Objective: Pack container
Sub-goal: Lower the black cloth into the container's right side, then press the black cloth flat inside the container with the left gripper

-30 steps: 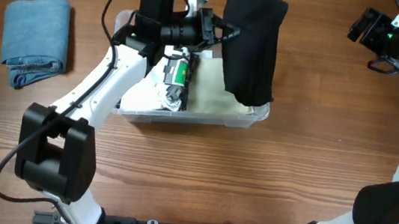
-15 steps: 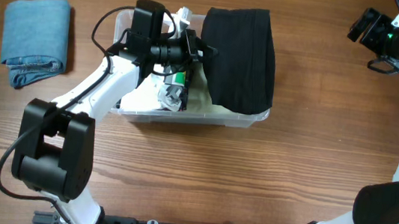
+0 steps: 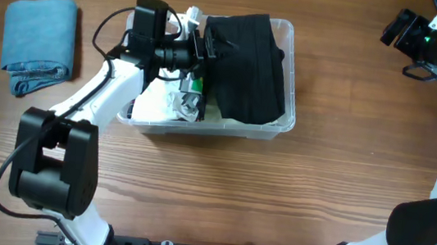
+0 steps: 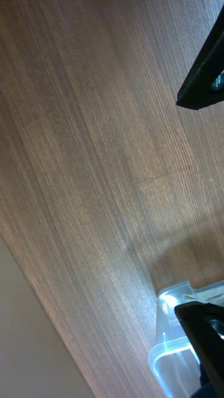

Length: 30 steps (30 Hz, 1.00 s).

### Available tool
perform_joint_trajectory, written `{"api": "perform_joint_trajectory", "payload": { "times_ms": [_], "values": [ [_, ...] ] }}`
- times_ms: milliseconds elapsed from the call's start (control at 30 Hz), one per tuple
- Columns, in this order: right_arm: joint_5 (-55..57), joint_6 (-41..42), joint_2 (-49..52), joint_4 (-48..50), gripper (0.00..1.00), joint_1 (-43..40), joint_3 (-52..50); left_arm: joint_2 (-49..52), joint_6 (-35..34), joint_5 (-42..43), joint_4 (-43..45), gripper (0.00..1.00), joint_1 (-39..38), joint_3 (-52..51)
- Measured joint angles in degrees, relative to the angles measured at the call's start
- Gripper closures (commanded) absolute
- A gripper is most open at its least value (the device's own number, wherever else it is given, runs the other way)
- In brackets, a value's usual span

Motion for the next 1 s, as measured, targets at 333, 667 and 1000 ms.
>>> {"api": "perform_joint_trajectory", "payload": {
  "times_ms": [333,667,1000],
  "values": [
    [0.0,0.0,0.0,0.0,0.00,0.0,0.0,-9.3,2.2,0.9,0.0,0.16,1.4,-0.2],
    [0.0,0.0,0.0,0.0,0.00,0.0,0.0,-11.1,6.8,-2.4,-3.6,0.15,1.4,-0.2],
    [0.0,0.0,0.0,0.0,0.00,0.0,0.0,-11.1,21.1,-31.3,-9.9,0.11,-9.0,-0.2]
  ]
}}
